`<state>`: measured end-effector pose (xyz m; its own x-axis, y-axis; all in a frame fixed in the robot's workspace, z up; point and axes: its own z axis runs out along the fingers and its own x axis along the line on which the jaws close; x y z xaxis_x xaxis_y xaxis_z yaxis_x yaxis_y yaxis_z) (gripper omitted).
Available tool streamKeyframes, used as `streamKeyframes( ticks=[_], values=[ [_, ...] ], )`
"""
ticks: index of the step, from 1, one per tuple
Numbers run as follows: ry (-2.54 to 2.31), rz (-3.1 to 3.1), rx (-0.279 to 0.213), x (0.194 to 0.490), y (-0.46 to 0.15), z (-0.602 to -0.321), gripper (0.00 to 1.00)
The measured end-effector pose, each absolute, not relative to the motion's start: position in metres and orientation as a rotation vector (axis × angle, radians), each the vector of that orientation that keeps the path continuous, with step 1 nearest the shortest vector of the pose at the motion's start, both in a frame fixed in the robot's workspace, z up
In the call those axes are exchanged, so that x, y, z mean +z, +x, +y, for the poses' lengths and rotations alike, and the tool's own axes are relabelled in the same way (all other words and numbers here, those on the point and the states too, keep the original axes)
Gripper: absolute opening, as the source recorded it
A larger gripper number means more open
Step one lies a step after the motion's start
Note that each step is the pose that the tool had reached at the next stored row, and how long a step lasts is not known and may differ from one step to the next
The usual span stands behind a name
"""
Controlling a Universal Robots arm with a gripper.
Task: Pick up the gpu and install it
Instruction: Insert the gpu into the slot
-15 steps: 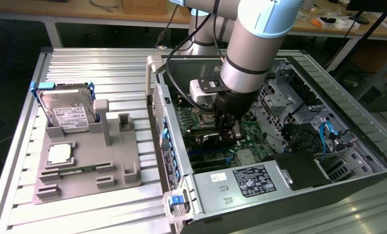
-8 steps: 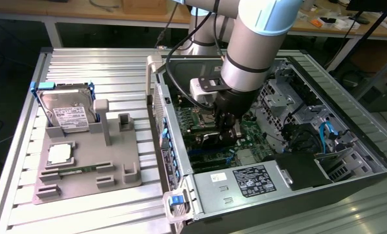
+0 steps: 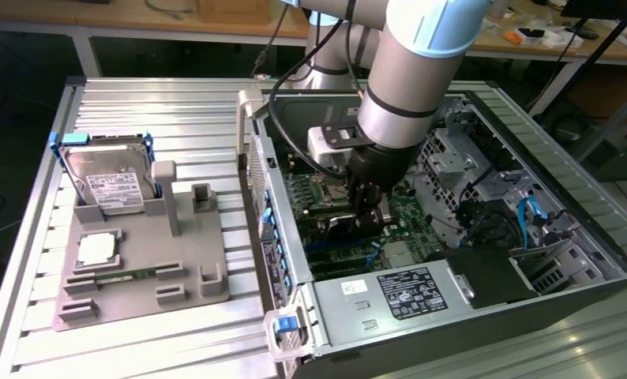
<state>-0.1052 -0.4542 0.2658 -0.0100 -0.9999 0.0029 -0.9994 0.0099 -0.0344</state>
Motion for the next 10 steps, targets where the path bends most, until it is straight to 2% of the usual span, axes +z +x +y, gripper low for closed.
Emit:
streamKeyframes(
  ticks=[10],
  values=[
    [-2.204, 2.206, -0.041, 0.2627, -0.1053, -0.4542, 0.27]
  ],
)
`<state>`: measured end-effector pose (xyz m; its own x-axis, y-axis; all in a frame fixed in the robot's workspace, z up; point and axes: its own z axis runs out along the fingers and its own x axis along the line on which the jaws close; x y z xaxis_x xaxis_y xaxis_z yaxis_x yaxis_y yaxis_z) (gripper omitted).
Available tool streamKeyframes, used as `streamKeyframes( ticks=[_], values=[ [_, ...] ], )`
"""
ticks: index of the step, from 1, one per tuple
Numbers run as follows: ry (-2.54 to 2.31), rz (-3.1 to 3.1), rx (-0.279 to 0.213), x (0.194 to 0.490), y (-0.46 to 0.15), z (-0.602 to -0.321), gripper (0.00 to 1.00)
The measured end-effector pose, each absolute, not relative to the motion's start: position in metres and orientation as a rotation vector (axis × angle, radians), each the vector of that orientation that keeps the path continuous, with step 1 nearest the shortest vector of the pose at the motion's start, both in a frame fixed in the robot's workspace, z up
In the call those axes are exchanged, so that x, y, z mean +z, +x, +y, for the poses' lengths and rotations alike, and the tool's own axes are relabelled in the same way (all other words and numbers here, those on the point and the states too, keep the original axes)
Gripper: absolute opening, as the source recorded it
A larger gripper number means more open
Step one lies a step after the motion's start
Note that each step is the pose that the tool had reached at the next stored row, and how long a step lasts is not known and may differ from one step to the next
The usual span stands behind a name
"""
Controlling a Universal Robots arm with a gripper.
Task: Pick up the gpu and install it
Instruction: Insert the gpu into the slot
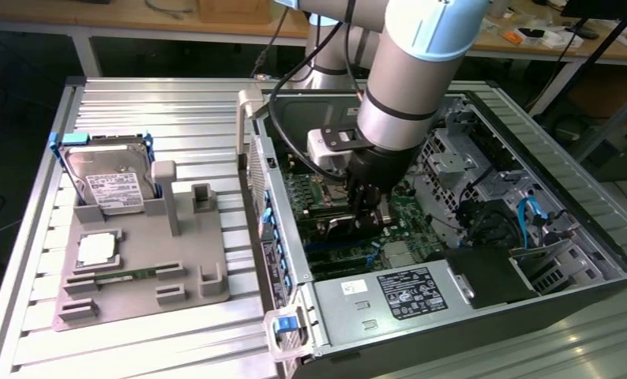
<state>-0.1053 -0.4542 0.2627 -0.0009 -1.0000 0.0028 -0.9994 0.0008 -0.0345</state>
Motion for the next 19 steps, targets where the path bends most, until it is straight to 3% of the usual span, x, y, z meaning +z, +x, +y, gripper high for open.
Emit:
streamKeyframes(
  ticks=[19],
  values=[
    [-2.206, 2.205, -0.041, 0.2583, -0.1063, -0.4542, 0.27]
  ],
)
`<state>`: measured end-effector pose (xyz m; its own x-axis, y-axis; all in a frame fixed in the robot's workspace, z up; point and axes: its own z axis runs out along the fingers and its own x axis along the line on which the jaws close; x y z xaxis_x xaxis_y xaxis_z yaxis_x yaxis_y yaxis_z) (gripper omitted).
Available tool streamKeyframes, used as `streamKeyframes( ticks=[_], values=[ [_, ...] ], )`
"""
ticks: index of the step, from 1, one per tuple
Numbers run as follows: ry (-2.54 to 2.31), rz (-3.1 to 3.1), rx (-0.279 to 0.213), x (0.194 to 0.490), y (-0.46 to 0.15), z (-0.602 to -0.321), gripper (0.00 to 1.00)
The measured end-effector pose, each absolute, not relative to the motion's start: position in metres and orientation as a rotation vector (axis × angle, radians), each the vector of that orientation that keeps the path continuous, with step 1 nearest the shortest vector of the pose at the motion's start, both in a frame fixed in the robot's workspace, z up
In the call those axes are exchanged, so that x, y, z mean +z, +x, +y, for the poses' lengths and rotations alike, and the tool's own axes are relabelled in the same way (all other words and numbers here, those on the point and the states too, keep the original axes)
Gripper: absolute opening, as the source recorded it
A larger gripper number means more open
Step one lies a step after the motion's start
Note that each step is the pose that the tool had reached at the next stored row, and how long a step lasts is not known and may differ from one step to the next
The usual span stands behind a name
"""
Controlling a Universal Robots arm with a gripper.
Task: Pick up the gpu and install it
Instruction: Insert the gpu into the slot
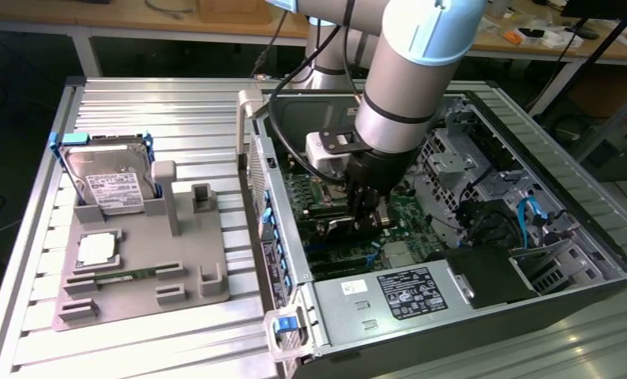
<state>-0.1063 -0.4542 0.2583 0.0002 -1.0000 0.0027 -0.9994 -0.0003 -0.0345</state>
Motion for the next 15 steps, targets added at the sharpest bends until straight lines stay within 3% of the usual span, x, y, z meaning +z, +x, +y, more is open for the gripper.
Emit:
streamKeyframes(
  ticks=[12, 13, 14, 15],
  values=[
    [-2.193, 2.192, -0.069, 0.25, -0.112, -0.454, 0.27],
    [-2.19, 2.191, -0.066, 0.25, -0.112, -0.454, 0.28],
    [-2.192, 2.191, -0.068, 0.254, -0.112, -0.454, 0.4],
    [-2.189, 2.189, -0.072, 0.269, -0.112, -0.454, 0.4]
  ],
)
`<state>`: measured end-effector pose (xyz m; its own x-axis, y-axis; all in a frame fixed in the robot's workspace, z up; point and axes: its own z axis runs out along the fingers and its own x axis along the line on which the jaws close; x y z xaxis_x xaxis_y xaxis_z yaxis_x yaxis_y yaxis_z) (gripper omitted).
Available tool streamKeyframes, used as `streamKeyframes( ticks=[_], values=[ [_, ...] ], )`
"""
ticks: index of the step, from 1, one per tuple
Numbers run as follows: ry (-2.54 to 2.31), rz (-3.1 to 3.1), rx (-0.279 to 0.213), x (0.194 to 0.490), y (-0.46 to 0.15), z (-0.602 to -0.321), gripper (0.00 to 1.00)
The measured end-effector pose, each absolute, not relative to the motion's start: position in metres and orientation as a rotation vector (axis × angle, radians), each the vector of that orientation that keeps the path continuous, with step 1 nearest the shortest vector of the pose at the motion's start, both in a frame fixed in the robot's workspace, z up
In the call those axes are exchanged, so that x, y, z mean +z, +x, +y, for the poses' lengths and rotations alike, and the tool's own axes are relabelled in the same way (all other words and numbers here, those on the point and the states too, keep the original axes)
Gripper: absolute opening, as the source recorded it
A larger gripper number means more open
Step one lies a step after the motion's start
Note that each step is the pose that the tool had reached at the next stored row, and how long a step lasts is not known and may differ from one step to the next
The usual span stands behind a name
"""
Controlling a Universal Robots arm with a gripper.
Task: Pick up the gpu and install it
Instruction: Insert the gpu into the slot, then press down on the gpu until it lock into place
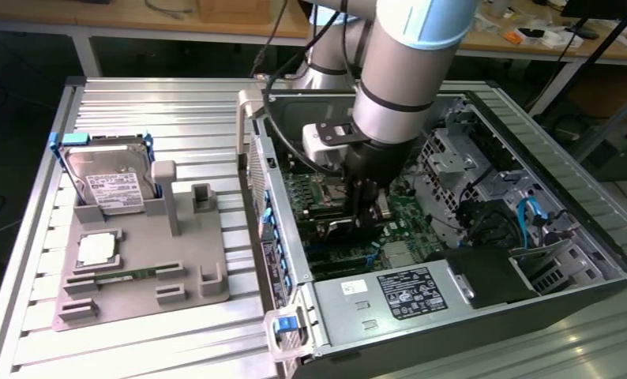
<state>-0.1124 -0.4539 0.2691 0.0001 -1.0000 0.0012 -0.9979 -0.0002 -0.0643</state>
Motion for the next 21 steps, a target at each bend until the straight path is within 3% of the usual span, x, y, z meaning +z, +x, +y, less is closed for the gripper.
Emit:
streamKeyframes(
  ticks=[1, 3, 16, 21],
  values=[
    [-2.187, 2.187, -0.078, 0.284, -0.112, -0.453, 0.33],
    [-2.187, 2.186, -0.079, 0.286, -0.112, -0.453, 0.11],
    [-2.185, 2.185, -0.083, 0.285, -0.147, -0.453, 0.11],
    [-2.19, 2.189, -0.098, 0.284, -0.15, -0.44, 0.11]
  ],
)
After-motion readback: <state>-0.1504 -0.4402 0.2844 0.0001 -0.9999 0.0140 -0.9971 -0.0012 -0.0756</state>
